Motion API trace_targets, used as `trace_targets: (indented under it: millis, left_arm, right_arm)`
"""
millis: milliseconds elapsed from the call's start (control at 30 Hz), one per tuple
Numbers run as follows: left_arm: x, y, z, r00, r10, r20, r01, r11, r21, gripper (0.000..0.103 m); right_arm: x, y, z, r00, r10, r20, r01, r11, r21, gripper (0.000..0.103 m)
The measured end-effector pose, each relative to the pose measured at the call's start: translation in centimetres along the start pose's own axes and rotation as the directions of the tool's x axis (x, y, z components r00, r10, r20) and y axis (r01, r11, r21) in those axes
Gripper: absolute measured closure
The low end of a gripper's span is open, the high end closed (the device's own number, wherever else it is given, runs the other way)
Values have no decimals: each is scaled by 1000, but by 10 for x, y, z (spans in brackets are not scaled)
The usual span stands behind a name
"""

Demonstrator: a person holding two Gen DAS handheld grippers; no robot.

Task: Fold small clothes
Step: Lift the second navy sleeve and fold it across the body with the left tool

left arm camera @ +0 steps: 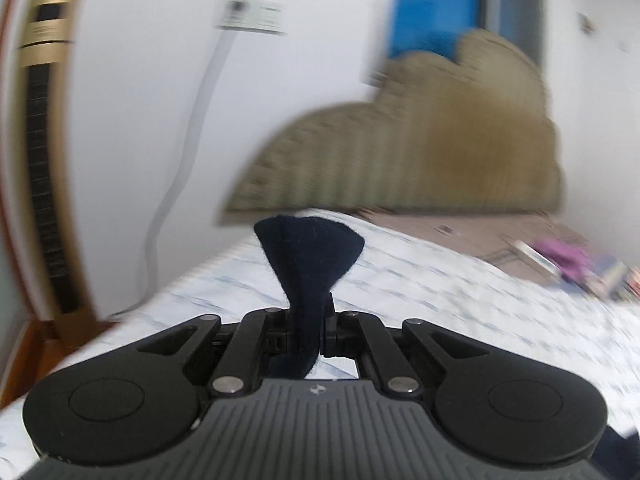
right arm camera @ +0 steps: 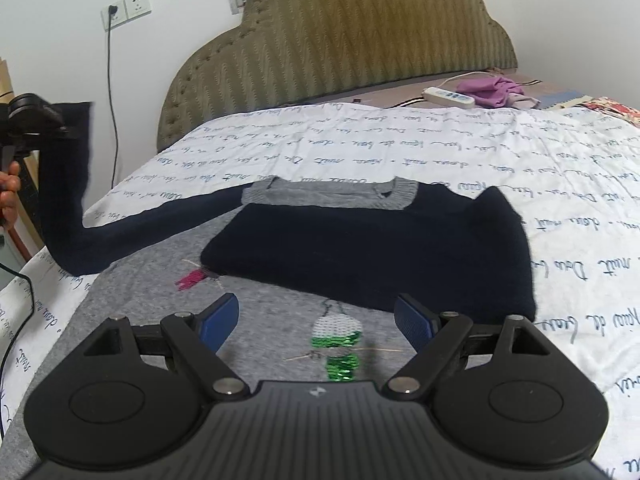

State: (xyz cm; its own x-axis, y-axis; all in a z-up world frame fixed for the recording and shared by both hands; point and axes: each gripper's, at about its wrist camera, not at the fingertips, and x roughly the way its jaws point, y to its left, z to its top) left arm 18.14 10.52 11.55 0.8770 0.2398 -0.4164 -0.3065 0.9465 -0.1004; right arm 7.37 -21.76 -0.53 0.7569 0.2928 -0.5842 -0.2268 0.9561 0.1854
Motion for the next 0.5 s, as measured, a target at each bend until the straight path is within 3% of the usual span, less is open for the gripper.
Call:
trace_targets:
  millis: [267, 500]
  left_arm:
    - [-3, -81, -55, 984, -163, -67, 169, 981, 94, 97]
    - [-4, -112, -97, 963, -234, -134, 249, 962, 110, 97]
  right_arm:
    - [-3, -17, 0, 1000, -8, 7, 8, 999, 51, 18]
    - [-8, -41, 8, 999, 3, 39, -8, 992, 123, 18]
